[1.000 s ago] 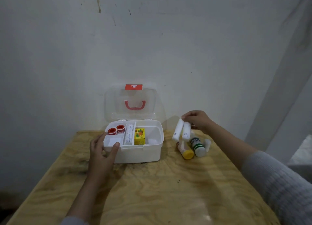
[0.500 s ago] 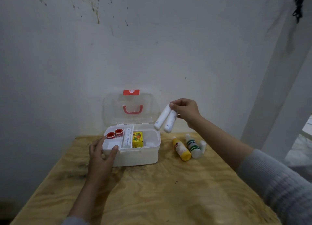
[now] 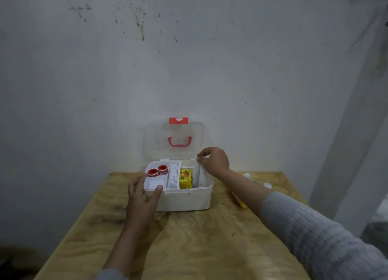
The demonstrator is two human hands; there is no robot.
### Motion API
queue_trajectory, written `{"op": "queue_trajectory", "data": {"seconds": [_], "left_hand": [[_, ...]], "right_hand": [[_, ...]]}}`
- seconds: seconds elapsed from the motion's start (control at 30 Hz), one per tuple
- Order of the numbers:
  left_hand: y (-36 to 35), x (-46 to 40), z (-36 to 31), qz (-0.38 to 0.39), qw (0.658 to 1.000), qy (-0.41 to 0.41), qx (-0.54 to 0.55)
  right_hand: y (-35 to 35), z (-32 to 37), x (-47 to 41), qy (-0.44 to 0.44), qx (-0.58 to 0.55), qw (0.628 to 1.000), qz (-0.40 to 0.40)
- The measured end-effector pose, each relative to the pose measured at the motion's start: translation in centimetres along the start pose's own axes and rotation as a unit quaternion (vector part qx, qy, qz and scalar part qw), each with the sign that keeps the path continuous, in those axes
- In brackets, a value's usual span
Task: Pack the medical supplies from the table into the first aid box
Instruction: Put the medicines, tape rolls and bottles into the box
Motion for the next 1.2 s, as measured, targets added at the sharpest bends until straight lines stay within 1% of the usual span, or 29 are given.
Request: {"op": "queue_trajectory", "data": {"seconds": [0.07, 0.17, 0.3, 0.4, 0.57, 0.63, 0.83, 1.0, 1.2], "left_hand": [[0.0, -0.1, 0.1, -0.002, 1.0, 0.003, 0.003], [-0.1, -0.1, 0.5, -0.004, 1.0, 0.001, 0.004], [-0.2, -0.2, 0.9, -0.005, 1.0, 0.0, 0.0], [-0.3, -0.3, 0.9, -0.008, 1.0, -0.004, -0.003], [-0.3, -0.2, 1.0, -0.011, 1.0, -0.011, -0.002], [-0.4, -0.2, 1.0, -0.011, 1.0, -0.007, -0.005], [-0.4, -0.1, 0.7, -0.011, 1.0, -0.002, -0.005], [-0.3, -0.2, 0.6, -0.013, 1.0, -0.001, -0.006], [-0.3, -0.2, 0.7, -0.014, 1.0, -0.004, -0.001]], "right_hand": [[-0.1, -0.1, 0.0, 0.024, 0.037, 0.999, 0.016], [0.6, -0.3, -0.1, 0.054, 0.059, 0.996, 0.029], [3.3, -1.6, -0.4, 0.057, 0.063, 0.996, 0.006], [5.6, -4.0, -0.5, 0.017, 0.106, 0.994, 0.01], [7.1, -8.0, 0.0, -0.085, 0.19, 0.972, 0.112], [7.0, -9.3, 0.1, -0.114, 0.203, 0.964, 0.125], [6.1, -11.5, 0.3, -0.141, 0.232, 0.952, 0.143], [5.9, -11.5, 0.4, -0.12, 0.216, 0.96, 0.132], [8.1, -10.4, 0.4, -0.071, 0.133, 0.985, 0.084]]}}
Point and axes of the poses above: each hand's wrist, its own x-axis away from the middle knuckle, its own y-axis out of the back of the hand, z = x × y, the point moved 3 cm from there along -x, towards the middle knuckle, and after that the axes turned 1 degree about -z, right-handed, at the moved point
